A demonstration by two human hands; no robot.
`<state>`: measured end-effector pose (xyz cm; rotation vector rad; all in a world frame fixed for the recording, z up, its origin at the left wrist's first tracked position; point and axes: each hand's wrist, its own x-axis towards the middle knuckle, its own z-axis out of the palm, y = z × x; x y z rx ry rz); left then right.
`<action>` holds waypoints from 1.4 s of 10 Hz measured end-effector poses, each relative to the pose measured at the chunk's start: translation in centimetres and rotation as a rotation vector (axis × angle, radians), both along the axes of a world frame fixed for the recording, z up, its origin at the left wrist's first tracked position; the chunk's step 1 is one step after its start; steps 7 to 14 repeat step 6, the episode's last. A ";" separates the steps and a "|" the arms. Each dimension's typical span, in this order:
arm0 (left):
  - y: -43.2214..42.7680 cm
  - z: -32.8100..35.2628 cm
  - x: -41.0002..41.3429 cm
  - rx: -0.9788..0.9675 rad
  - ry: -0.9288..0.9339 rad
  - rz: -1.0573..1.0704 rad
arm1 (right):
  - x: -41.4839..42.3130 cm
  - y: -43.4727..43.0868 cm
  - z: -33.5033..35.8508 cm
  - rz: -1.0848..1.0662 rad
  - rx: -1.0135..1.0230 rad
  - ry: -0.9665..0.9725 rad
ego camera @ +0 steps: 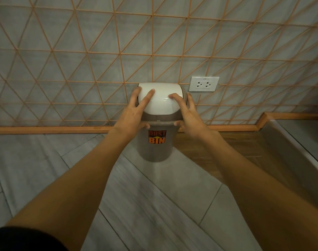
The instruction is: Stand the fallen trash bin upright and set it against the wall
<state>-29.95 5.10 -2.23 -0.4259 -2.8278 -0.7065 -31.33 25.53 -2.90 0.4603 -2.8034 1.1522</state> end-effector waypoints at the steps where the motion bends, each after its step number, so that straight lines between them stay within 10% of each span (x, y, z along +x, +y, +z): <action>1: -0.1 0.0 -0.1 -0.031 -0.004 -0.012 | 0.1 -0.1 0.3 -0.012 0.034 -0.017; 6: -1.0 7.1 5.0 -0.349 -0.137 0.001 | 5.7 0.3 8.8 -0.066 0.290 -0.086; 14: -1.0 7.1 5.0 -0.349 -0.137 0.001 | 5.7 0.3 8.8 -0.066 0.290 -0.086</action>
